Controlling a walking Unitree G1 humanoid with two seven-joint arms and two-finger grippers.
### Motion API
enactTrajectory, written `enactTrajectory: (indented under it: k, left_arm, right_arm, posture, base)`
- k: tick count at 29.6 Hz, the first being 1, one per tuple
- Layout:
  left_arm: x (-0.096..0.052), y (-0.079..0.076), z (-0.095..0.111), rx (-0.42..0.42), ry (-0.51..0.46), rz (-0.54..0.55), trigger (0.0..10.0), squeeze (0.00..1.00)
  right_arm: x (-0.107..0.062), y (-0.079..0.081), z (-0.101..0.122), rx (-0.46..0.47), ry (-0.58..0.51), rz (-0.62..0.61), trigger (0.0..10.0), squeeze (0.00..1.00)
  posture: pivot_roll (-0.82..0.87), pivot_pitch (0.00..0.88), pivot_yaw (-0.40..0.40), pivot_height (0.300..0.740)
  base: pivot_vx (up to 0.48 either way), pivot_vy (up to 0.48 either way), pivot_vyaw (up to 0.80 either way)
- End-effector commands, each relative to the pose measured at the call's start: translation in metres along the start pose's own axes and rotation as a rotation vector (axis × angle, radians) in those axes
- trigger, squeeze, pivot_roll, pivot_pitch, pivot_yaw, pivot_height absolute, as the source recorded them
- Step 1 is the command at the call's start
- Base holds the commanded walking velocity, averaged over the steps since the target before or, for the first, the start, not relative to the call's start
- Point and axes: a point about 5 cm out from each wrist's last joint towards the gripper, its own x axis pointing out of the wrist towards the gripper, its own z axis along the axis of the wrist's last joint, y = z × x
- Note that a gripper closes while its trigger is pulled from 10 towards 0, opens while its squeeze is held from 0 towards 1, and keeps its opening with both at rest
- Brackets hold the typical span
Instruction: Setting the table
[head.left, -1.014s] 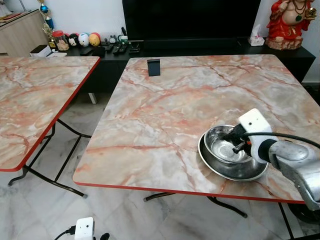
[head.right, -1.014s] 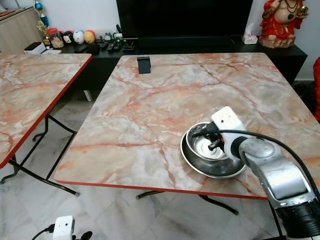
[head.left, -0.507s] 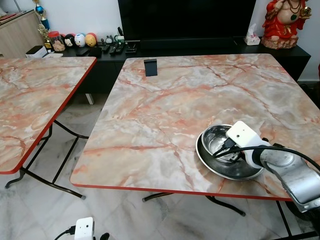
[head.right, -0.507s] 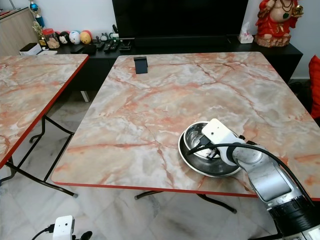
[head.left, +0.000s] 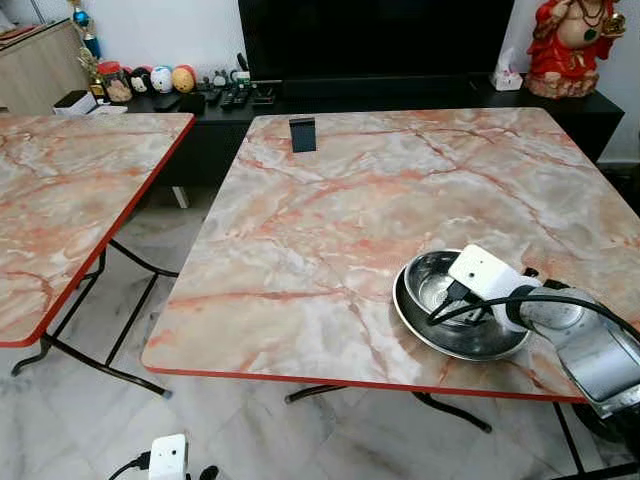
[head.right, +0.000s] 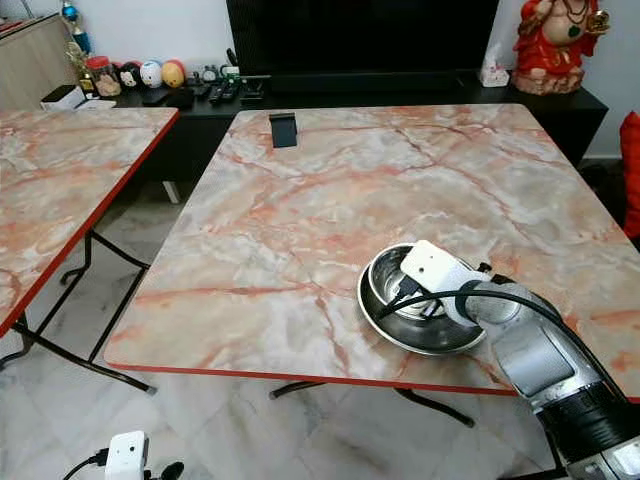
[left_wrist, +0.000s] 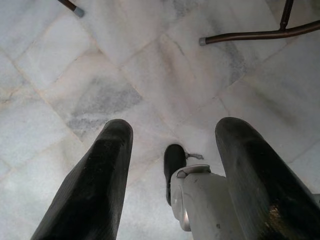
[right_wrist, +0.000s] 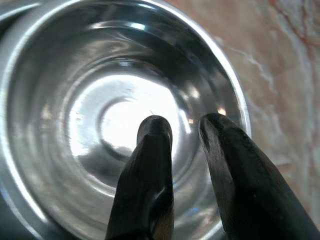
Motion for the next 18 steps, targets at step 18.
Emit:
enactTrajectory:
  k: [18]
  left_arm:
    - [-0.0011, 0.0026, -0.0039, -0.013, 0.017, 0.015, 10.0, 0.0]
  right_arm:
    - [0.0007, -0.004, 0.0003, -0.128, 0.048, 0.001, 10.0, 0.0]
  posture:
    - [-0.13, 0.0, 0.065, 0.74]
  base:
    - [0.0, 0.0, 0.0]
